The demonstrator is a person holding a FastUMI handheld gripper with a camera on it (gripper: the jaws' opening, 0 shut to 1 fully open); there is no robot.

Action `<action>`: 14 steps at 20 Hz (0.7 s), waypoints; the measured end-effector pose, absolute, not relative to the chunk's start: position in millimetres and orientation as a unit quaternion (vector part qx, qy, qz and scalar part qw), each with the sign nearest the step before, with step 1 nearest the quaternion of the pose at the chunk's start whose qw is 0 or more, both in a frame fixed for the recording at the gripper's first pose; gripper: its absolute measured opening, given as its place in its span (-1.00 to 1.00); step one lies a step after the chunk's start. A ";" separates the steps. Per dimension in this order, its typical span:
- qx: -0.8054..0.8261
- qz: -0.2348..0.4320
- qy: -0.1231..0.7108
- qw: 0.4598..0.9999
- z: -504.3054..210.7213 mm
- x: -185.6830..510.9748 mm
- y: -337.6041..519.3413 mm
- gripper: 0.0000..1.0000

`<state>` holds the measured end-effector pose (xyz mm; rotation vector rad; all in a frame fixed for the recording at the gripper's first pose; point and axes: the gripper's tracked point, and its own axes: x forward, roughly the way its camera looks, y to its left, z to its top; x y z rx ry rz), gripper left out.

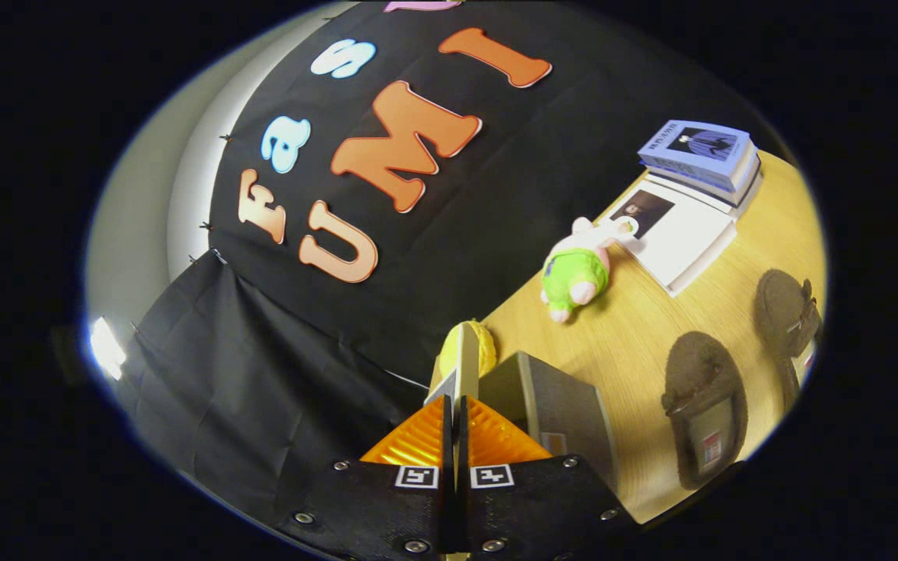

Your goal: Open the storage box then place both shoes into the box .Put the left shoe in first, then the right shoe, with the right side of both shoes facing outward in a uniform manner.

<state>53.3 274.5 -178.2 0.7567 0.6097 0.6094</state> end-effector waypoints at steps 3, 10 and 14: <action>0.338 0.312 0.277 0.844 -146.9 47.0 301.5 -0.99; 0.321 0.358 0.265 0.836 -104.3 23.7 370.1 -0.99; 0.308 0.387 0.269 0.826 -96.4 4.2 422.6 -0.96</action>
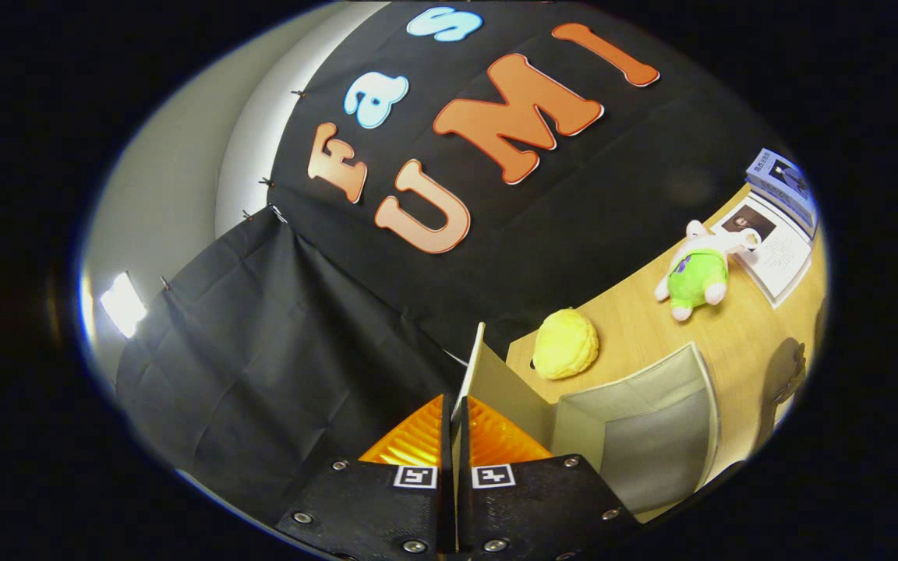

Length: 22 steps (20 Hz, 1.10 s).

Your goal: Open the storage box then place both shoes into the box .Put the left shoe in first, then the right shoe, with the right side of both shoes facing outward in a uniform manner.

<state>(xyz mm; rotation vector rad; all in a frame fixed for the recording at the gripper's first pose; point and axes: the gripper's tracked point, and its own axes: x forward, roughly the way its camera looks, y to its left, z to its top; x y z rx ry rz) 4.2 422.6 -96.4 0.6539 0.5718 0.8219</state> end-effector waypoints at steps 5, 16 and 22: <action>0.258 0.442 0.278 0.813 -98.4 -30.2 482.1 -0.90; 0.173 0.398 0.246 0.867 -125.2 -8.6 444.0 0.96; 0.142 0.320 0.224 0.910 -145.4 39.3 357.1 0.96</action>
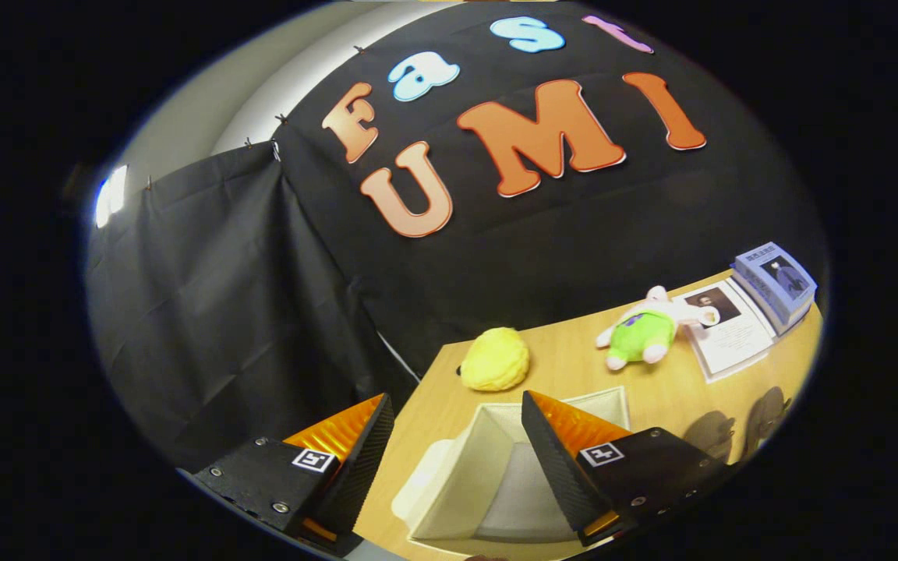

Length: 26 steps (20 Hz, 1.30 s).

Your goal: Open the storage box then place both shoes into the box .Put the left shoe in first, then the right shoe, with the right side of both shoes facing outward in a uniform manner.

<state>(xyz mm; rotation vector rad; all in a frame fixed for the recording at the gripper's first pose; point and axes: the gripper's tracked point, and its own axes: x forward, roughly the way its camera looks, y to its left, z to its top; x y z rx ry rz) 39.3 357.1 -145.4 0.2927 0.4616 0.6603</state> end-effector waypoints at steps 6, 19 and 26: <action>0.110 0.245 0.216 0.939 -172.1 67.0 269.1 0.96; 0.033 0.111 0.267 0.957 -288.0 72.0 128.6 0.97; 0.028 0.081 0.310 0.947 -348.1 69.1 104.8 0.81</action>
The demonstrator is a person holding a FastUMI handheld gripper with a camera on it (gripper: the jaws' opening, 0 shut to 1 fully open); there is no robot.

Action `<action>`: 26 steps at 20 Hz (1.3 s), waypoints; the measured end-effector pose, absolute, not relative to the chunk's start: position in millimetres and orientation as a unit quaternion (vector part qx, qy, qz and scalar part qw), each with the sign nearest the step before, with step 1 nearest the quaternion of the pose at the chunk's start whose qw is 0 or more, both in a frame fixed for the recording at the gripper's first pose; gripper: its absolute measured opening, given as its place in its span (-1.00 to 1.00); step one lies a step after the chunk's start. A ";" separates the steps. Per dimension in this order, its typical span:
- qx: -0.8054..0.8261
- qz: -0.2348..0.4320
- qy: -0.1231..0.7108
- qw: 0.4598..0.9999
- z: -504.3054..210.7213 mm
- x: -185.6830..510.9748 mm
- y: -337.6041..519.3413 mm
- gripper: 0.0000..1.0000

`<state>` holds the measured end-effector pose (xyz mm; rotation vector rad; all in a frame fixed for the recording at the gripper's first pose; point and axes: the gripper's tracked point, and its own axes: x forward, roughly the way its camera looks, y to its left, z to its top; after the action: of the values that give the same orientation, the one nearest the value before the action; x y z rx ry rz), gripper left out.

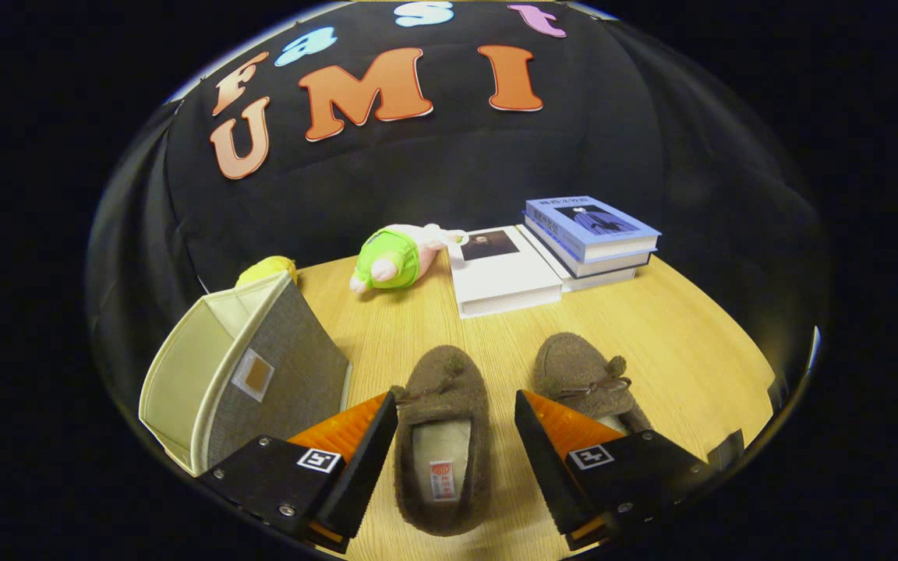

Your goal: Open the storage box then place both shoes into the box .Put the left shoe in first, then the right shoe, with the right side of both shoes facing outward in a uniform manner.

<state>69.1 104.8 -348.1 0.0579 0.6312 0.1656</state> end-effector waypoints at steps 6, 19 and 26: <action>0.042 0.059 0.371 0.926 -393.8 50.7 95.2 0.21; 0.085 0.022 0.385 0.919 -389.0 60.5 95.1 -0.94; 0.118 0.033 0.354 0.927 -316.8 77.5 114.0 -0.95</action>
<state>77.5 114.0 -316.8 0.2417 0.7260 0.0676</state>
